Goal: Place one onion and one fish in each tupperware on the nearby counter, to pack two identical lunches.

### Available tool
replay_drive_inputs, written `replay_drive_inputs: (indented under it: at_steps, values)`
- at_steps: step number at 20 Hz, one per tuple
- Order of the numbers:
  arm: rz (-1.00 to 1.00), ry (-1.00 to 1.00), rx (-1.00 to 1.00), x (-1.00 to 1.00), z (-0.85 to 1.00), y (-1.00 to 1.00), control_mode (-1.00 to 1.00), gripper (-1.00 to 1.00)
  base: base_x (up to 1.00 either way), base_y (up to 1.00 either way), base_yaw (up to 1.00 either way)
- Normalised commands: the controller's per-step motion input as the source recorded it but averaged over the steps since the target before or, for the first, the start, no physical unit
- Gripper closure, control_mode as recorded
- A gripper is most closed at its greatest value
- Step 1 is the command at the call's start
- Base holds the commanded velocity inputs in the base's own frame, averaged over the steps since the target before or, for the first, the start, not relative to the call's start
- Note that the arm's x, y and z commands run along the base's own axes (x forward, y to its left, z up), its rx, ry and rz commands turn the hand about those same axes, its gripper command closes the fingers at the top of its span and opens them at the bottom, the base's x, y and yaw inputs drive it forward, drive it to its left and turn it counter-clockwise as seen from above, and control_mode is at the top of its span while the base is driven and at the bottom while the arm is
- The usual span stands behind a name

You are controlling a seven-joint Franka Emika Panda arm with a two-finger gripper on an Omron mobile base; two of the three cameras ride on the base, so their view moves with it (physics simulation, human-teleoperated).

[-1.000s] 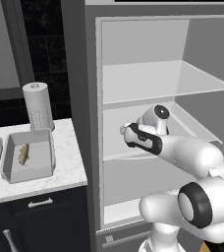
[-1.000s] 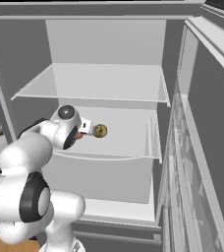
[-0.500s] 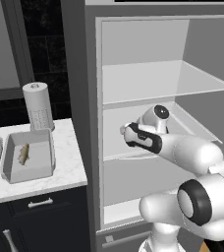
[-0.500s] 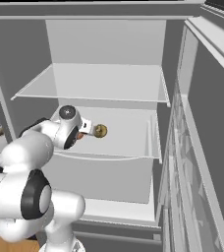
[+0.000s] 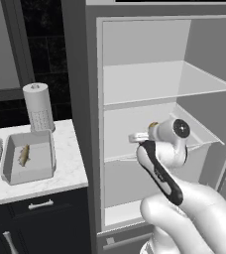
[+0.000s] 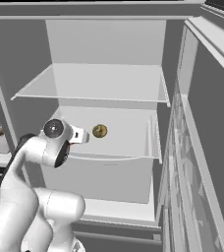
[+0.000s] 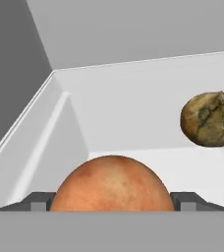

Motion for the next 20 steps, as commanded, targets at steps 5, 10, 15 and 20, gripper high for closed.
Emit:
replay_drive_inputs:
  at_steps: [5,10,15,20]
  values:
    - [-0.03,0.05,0.00,-1.00,1.00,-0.04,-1.00,1.00,0.00,0.00,0.00]
    - [-0.01,0.12,-0.01,-1.00,1.00,-0.14,-1.00,1.00,0.00,0.00,0.00]
    - [-0.02,0.01,-0.04,-0.99,0.51,-0.04,-1.00,1.00,0.00,0.00,0.00]
    - [-0.08,0.01,-0.06,-0.68,0.25,0.00,-1.00,1.00,0.00,0.00,0.00]
